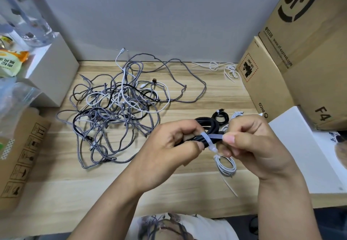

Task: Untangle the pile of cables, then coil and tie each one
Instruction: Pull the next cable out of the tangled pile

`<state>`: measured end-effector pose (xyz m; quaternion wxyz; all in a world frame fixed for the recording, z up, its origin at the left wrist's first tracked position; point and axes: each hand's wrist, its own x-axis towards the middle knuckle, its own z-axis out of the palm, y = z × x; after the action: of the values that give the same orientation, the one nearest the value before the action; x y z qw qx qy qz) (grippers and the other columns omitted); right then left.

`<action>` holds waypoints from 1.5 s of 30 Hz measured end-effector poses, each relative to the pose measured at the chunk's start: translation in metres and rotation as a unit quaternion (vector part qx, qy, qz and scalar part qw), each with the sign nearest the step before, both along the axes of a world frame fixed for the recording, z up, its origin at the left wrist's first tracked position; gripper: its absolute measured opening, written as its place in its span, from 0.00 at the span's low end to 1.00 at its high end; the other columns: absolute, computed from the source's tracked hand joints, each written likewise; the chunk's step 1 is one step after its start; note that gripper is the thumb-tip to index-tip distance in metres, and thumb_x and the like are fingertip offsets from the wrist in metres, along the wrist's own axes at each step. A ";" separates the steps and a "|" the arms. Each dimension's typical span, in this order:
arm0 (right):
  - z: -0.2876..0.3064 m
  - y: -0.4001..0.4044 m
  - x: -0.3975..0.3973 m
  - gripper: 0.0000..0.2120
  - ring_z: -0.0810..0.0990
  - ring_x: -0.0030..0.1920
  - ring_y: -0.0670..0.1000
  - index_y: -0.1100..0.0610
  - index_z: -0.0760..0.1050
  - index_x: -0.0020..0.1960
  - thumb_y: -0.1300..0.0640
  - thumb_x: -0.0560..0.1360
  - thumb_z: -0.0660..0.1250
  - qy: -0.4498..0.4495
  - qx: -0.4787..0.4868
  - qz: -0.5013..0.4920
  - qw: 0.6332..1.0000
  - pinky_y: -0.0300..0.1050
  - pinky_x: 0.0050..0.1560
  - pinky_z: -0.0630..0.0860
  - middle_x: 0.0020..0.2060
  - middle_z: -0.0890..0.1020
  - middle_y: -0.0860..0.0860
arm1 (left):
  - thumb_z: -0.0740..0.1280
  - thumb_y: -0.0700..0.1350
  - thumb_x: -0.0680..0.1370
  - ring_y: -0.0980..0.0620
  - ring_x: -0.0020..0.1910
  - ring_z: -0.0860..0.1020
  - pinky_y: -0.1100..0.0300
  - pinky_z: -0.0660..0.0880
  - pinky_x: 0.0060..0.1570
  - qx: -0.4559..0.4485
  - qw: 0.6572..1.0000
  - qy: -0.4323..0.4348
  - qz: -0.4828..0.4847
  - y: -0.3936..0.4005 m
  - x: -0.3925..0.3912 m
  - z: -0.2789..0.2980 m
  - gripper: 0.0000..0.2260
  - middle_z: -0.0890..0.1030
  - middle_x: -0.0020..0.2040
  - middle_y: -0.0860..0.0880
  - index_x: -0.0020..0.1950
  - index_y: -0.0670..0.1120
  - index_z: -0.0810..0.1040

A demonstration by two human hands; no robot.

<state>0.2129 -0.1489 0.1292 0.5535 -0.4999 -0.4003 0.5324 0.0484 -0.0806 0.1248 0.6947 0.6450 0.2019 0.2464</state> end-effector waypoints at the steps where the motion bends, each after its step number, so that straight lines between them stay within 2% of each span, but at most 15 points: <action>1: 0.000 0.000 0.000 0.09 0.67 0.19 0.45 0.52 0.71 0.19 0.56 0.56 0.68 0.001 0.002 0.003 1.000 0.40 0.27 0.63 0.16 0.67 0.47 | 0.64 0.49 0.65 0.55 0.27 0.67 0.66 0.65 0.30 -0.002 1.000 0.002 -0.002 0.000 -0.001 -0.001 0.06 0.71 0.25 0.54 0.37 0.48 0.78; 5: -0.002 -0.001 0.004 0.10 0.66 0.19 0.45 0.53 0.71 0.19 0.57 0.57 0.68 -0.006 0.002 0.025 1.000 0.37 0.27 0.68 0.16 0.66 0.48 | 0.63 0.48 0.66 0.54 0.28 0.71 0.65 0.65 0.32 0.013 0.999 0.018 -0.025 0.001 -0.003 -0.002 0.08 0.75 0.25 0.49 0.38 0.44 0.76; 8: -0.003 -0.003 0.006 0.09 0.68 0.20 0.45 0.52 0.72 0.19 0.56 0.56 0.68 -0.020 0.006 0.035 0.999 0.40 0.27 0.61 0.16 0.68 0.47 | 0.63 0.47 0.67 0.56 0.28 0.71 0.68 0.65 0.32 0.010 0.999 0.014 -0.039 0.001 -0.002 -0.001 0.07 0.77 0.26 0.49 0.38 0.44 0.76; 12: -0.003 -0.004 0.006 0.09 0.68 0.20 0.45 0.51 0.72 0.19 0.56 0.57 0.68 -0.030 0.007 0.039 0.999 0.41 0.27 0.62 0.17 0.68 0.47 | 0.63 0.47 0.67 0.58 0.28 0.71 0.70 0.65 0.31 0.001 0.999 0.010 -0.051 0.002 -0.004 -0.001 0.05 0.78 0.27 0.49 0.38 0.46 0.75; 16: 0.002 -0.003 0.006 0.09 0.64 0.23 0.47 0.51 0.74 0.21 0.53 0.59 0.69 -0.071 -0.014 0.071 0.995 0.40 0.27 0.56 0.19 0.70 0.47 | 0.63 0.48 0.69 0.54 0.31 0.72 0.65 0.65 0.34 0.020 0.997 0.036 -0.060 0.002 -0.005 -0.003 0.07 0.78 0.29 0.51 0.40 0.46 0.76; 20: 0.005 -0.002 0.005 0.09 0.63 0.23 0.43 0.53 0.77 0.25 0.51 0.62 0.70 -0.110 -0.017 0.087 0.990 0.31 0.24 0.59 0.22 0.72 0.48 | 0.63 0.50 0.71 0.52 0.33 0.72 0.62 0.66 0.34 0.079 0.993 0.076 -0.049 0.002 -0.003 -0.004 0.08 0.79 0.31 0.53 0.44 0.46 0.76; 23: -0.003 0.000 0.003 0.11 0.63 0.23 0.45 0.51 0.76 0.26 0.50 0.65 0.70 -0.138 -0.030 0.077 0.987 0.33 0.24 0.59 0.23 0.71 0.50 | 0.64 0.45 0.74 0.63 0.31 0.72 0.72 0.64 0.32 0.154 0.980 0.117 -0.044 0.006 -0.004 -0.003 0.04 0.81 0.34 0.54 0.44 0.47 0.77; 26: -0.013 0.003 -0.002 0.12 0.67 0.22 0.48 0.53 0.76 0.28 0.46 0.64 0.71 -0.203 -0.047 0.045 0.977 0.36 0.24 0.63 0.23 0.71 0.58 | 0.65 0.49 0.75 0.65 0.32 0.73 0.74 0.63 0.32 0.208 0.963 0.160 -0.053 0.013 -0.007 -0.006 0.06 0.82 0.36 0.55 0.46 0.47 0.78; 28: -0.017 0.004 -0.005 0.08 0.71 0.24 0.48 0.52 0.76 0.31 0.50 0.63 0.72 -0.227 -0.038 -0.015 0.973 0.37 0.26 0.67 0.24 0.73 0.54 | 0.65 0.51 0.75 0.64 0.32 0.73 0.72 0.63 0.32 0.209 0.960 0.177 -0.060 0.016 -0.009 -0.008 0.06 0.82 0.36 0.57 0.46 0.50 0.78; 31: -0.017 0.006 -0.008 0.10 0.75 0.35 0.44 0.46 0.75 0.39 0.51 0.62 0.74 -0.331 0.032 -0.065 0.941 0.37 0.38 0.72 0.34 0.75 0.45 | 0.67 0.49 0.77 0.64 0.30 0.72 0.72 0.62 0.31 0.215 0.954 0.197 -0.066 0.020 -0.011 -0.009 0.02 0.81 0.34 0.57 0.44 0.53 0.76; 32: -0.017 0.006 -0.009 0.08 0.75 0.39 0.43 0.46 0.76 0.41 0.50 0.64 0.72 -0.385 0.072 -0.052 0.919 0.36 0.43 0.71 0.37 0.75 0.43 | 0.68 0.48 0.77 0.64 0.29 0.71 0.71 0.62 0.30 0.221 0.951 0.203 -0.067 0.022 -0.011 -0.009 0.03 0.80 0.33 0.57 0.43 0.54 0.76; 34: -0.019 0.007 -0.010 0.04 0.72 0.44 0.43 0.46 0.77 0.42 0.49 0.68 0.68 -0.477 0.126 -0.029 0.869 0.42 0.48 0.67 0.41 0.73 0.42 | 0.68 0.47 0.76 0.64 0.29 0.71 0.71 0.62 0.30 0.246 0.942 0.216 -0.075 0.025 -0.010 -0.010 0.07 0.81 0.34 0.57 0.41 0.56 0.74; 37: -0.026 0.007 -0.012 0.05 0.71 0.44 0.44 0.45 0.79 0.42 0.46 0.70 0.66 -0.549 0.141 -0.020 0.824 0.49 0.50 0.60 0.42 0.72 0.42 | 0.69 0.48 0.76 0.63 0.30 0.72 0.70 0.62 0.30 0.287 0.922 0.245 -0.093 0.027 -0.011 -0.012 0.11 0.80 0.33 0.59 0.37 0.58 0.70; 41: -0.035 0.006 -0.018 0.04 0.71 0.43 0.43 0.45 0.78 0.41 0.47 0.71 0.66 -0.551 0.158 -0.019 0.819 0.49 0.49 0.58 0.42 0.74 0.41 | 0.69 0.48 0.76 0.63 0.31 0.71 0.70 0.62 0.31 0.291 0.912 0.263 -0.119 0.029 -0.014 -0.020 0.11 0.76 0.31 0.63 0.37 0.57 0.69; 45: -0.042 0.003 -0.023 0.02 0.71 0.45 0.43 0.47 0.77 0.39 0.50 0.70 0.69 -0.529 0.164 -0.003 0.832 0.48 0.50 0.58 0.42 0.76 0.40 | 0.68 0.52 0.74 0.58 0.30 0.68 0.65 0.62 0.30 0.265 0.920 0.252 -0.140 0.029 -0.019 -0.033 0.07 0.72 0.31 0.57 0.40 0.52 0.73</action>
<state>0.1895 -0.1459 0.0867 0.3325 -0.6088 -0.7116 0.1112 0.0298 -0.0517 0.0919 0.4519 0.8679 0.2052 0.0201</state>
